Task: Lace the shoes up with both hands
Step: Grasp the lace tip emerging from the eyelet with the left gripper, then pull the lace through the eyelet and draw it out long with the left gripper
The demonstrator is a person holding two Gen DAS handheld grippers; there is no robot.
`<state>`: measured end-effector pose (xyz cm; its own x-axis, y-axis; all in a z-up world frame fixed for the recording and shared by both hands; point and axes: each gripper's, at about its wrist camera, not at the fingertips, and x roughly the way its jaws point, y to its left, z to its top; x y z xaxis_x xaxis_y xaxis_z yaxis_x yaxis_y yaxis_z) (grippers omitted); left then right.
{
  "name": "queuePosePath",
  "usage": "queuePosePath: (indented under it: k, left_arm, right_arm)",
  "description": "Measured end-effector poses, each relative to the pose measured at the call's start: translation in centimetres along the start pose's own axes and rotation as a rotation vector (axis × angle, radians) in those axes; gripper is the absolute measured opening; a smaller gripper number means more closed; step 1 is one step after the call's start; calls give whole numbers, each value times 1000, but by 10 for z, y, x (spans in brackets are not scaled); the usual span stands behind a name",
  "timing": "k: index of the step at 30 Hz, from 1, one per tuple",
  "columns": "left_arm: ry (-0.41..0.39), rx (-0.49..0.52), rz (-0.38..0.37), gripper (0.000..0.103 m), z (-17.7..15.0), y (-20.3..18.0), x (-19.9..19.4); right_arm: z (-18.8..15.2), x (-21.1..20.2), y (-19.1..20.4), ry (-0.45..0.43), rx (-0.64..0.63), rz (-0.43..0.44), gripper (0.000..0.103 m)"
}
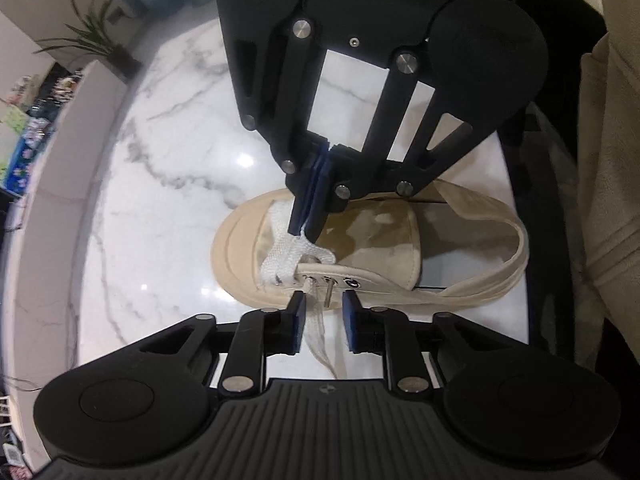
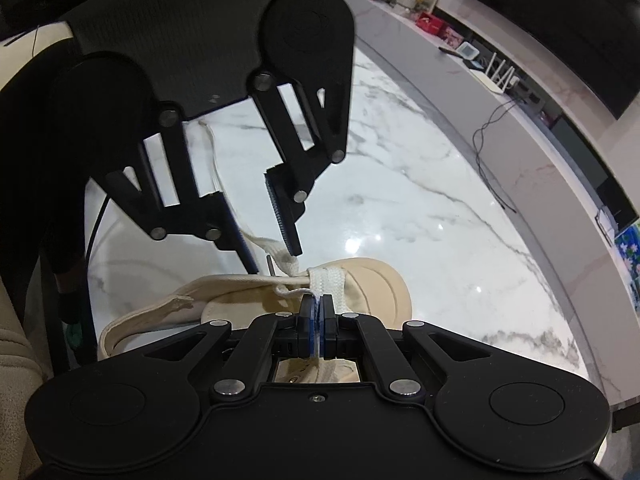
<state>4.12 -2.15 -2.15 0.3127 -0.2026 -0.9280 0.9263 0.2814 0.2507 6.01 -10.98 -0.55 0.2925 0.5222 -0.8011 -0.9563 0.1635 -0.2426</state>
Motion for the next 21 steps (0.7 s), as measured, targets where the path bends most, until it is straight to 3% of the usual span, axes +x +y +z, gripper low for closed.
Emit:
queuePosePath:
  k: [9,21]
  left_arm:
    - [0,12,-46,3,3,9,8]
    - [11,-105,36,2,4,-4,0]
  right_arm:
    - [-3,-1,-4,-12,32,8,0]
    - [0,-9,3,-16,85,-45,2]
